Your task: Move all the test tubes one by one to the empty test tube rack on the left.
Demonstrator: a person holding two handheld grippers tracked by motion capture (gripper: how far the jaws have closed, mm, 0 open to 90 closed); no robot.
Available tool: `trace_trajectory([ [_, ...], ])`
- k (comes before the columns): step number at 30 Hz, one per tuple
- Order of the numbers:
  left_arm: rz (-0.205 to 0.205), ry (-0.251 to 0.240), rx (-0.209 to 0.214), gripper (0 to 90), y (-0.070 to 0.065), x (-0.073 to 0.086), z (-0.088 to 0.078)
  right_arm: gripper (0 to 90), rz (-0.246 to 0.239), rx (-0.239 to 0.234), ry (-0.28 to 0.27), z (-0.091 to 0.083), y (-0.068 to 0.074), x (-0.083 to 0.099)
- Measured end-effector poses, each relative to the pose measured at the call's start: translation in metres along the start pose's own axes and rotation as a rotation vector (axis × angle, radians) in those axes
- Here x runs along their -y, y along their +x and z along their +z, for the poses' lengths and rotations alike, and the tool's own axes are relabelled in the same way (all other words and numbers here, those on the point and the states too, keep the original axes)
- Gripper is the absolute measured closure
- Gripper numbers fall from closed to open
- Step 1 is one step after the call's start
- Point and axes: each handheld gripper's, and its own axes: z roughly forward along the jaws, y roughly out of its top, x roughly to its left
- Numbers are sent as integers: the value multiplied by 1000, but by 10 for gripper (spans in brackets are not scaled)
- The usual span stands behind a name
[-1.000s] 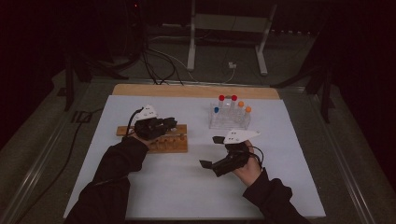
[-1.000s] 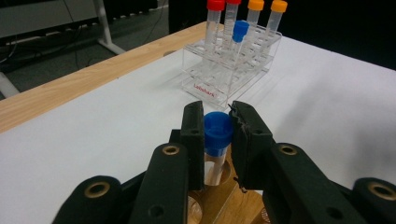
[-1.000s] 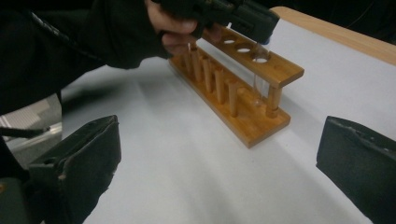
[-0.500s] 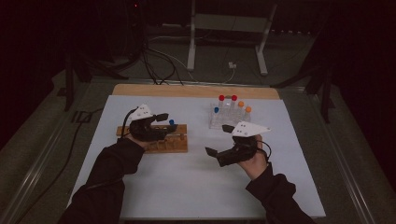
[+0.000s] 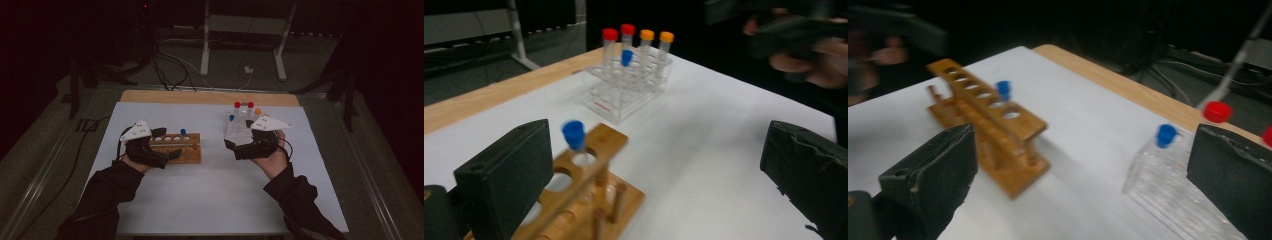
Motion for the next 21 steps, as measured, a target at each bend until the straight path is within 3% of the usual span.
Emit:
trace_trajectory([
  [8, -1, -13, 5, 15, -21, 23, -13, 0, 48, 80, 41, 21, -18, 8],
  [15, 13, 1, 13, 15, -35, 43, -21, 77, 99, 130, 90, 41, -29, 23],
  [21, 11, 8, 13, 15, -39, 50, -21, 313, 99, 137, 102, 53, -35, 31],
])
